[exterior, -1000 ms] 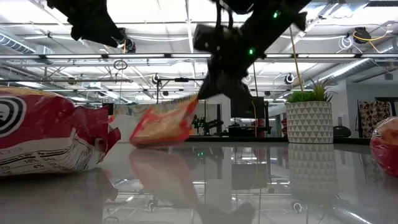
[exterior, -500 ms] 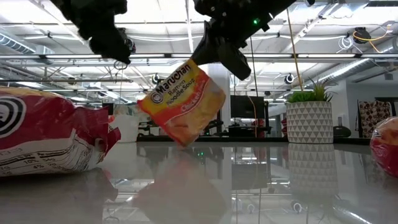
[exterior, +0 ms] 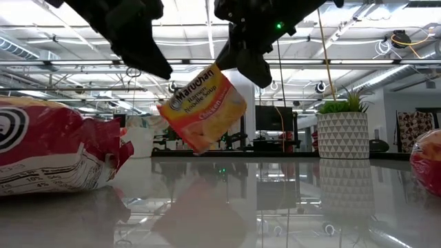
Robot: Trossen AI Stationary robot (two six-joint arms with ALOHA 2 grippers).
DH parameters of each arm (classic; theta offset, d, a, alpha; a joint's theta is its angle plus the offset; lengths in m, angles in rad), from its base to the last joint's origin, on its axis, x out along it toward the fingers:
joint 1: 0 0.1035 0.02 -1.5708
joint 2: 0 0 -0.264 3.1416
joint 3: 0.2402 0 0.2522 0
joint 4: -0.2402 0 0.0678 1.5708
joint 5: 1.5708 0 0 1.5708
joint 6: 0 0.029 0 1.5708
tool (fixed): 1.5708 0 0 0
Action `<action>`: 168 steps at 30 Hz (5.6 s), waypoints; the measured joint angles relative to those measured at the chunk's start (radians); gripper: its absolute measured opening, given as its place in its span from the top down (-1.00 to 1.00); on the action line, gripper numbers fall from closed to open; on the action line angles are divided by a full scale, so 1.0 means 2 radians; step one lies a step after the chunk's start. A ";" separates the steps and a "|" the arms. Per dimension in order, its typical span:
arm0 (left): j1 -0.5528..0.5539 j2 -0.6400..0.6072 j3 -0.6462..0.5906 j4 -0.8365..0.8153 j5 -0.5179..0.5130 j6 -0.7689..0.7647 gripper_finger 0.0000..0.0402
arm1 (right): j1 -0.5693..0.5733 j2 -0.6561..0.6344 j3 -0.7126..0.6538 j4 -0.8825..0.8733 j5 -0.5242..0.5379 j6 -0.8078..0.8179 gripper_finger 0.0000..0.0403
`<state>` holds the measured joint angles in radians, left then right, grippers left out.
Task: Sort Maruchan noodles
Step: Put the orange noodle pack into the white bin
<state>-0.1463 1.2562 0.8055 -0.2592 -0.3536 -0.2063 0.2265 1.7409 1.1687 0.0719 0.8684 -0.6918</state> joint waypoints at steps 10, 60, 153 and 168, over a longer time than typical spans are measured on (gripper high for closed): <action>0.009 0.021 0.000 0.017 -0.002 -0.003 -0.70 | -0.002 0.000 0.000 0.002 -0.001 0.002 1.00; 0.090 0.116 0.000 0.102 0.100 0.024 0.41 | -0.009 0.000 0.000 0.011 -0.002 0.018 1.00; 0.444 0.033 0.228 -0.440 -0.106 -0.135 0.30 | 0.071 -0.426 -0.186 -0.106 -0.031 0.223 1.00; 0.521 0.033 0.114 -0.362 -0.033 -0.121 0.30 | 0.082 -0.411 -0.186 -0.106 -0.031 0.219 1.00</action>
<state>0.8952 1.3228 1.0325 -0.9829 -0.4191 -0.4477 0.3911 0.9188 0.7975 -0.1402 0.8055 -0.2530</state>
